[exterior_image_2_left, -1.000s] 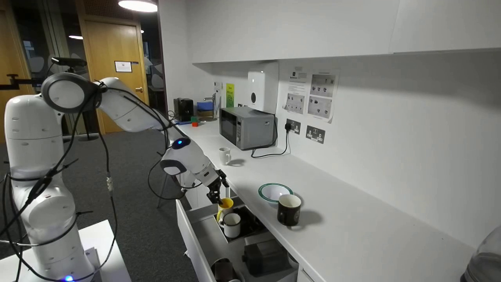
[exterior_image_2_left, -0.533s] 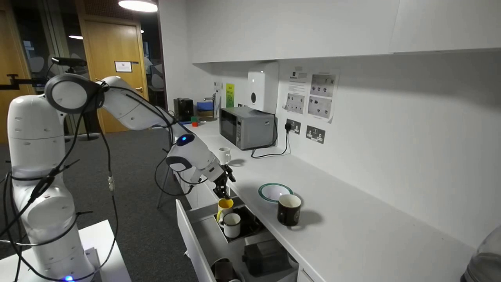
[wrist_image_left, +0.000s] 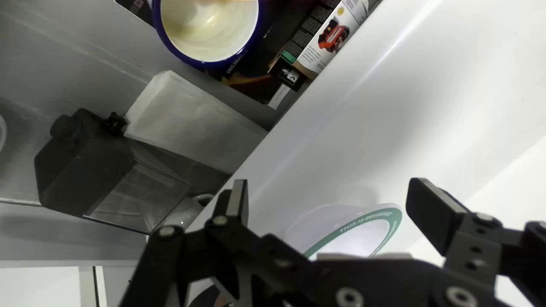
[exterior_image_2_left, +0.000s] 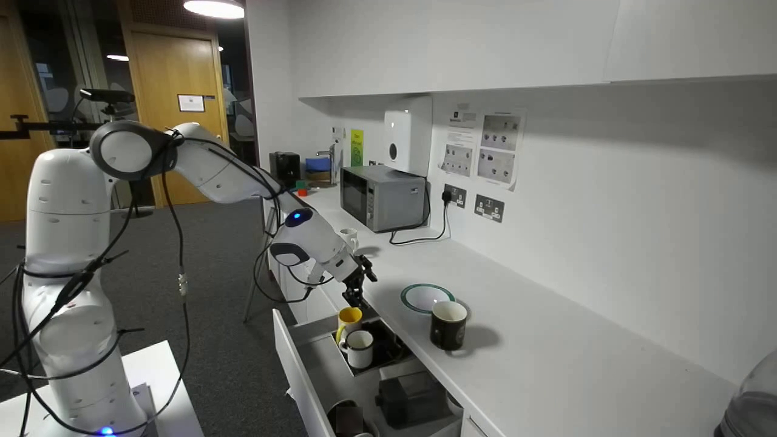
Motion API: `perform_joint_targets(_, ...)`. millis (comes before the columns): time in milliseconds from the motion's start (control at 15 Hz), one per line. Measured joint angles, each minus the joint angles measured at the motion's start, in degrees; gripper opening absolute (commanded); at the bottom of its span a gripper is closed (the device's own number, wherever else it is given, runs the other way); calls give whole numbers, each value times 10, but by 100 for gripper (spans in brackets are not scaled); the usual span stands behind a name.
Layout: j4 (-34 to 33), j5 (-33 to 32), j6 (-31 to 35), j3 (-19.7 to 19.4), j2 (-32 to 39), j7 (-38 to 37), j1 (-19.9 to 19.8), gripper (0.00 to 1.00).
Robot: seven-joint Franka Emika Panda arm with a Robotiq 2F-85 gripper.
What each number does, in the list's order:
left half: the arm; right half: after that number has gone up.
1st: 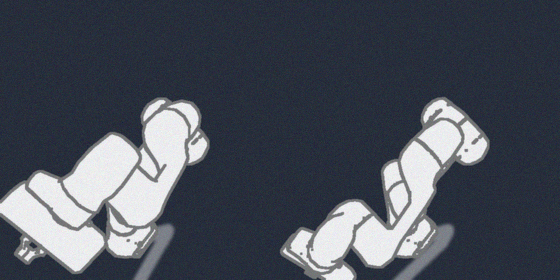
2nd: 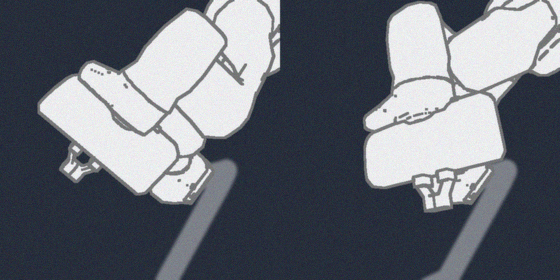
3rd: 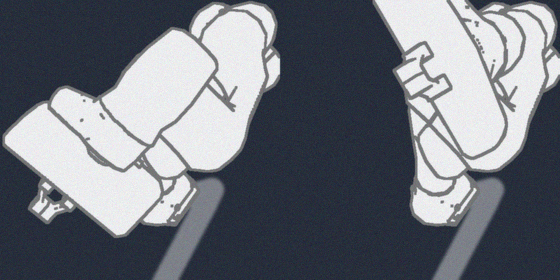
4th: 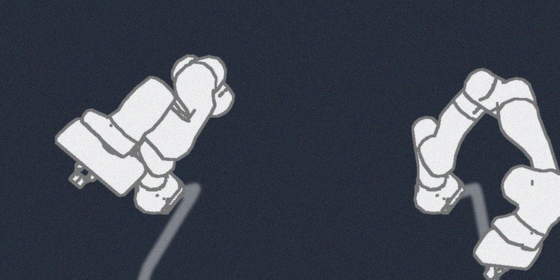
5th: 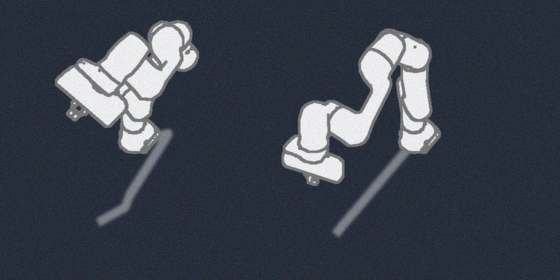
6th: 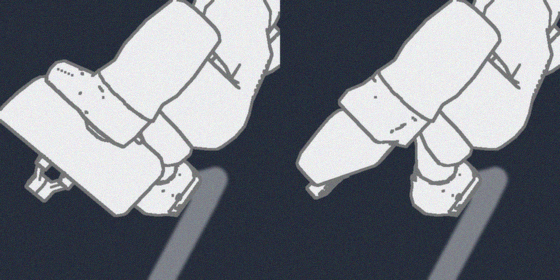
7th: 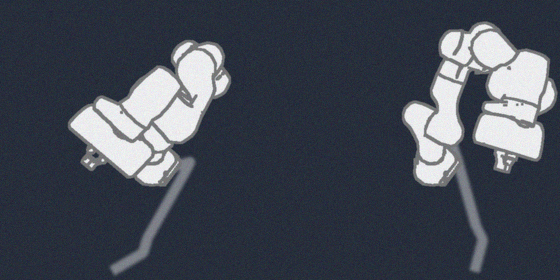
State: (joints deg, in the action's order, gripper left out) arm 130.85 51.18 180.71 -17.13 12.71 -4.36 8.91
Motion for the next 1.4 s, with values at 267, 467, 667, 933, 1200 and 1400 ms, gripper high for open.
perform_joint_targets(267, -33, 0, 0, 0, 29, 0, -10, 100)
perform_joint_targets(467, -52, 0, 0, 0, 46, 0, -17, 100)
perform_joint_targets(667, -68, 1, 0, 0, 59, 0, -21, 100)
perform_joint_targets(933, -89, 13, 0, 4, 75, 0, -27, 100)
perform_joint_targets(1200, -109, 26, 0, 16, 91, 0, -38, 100)
perform_joint_targets(1400, -124, 34, 0, 23, 105, 0, -47, 100)
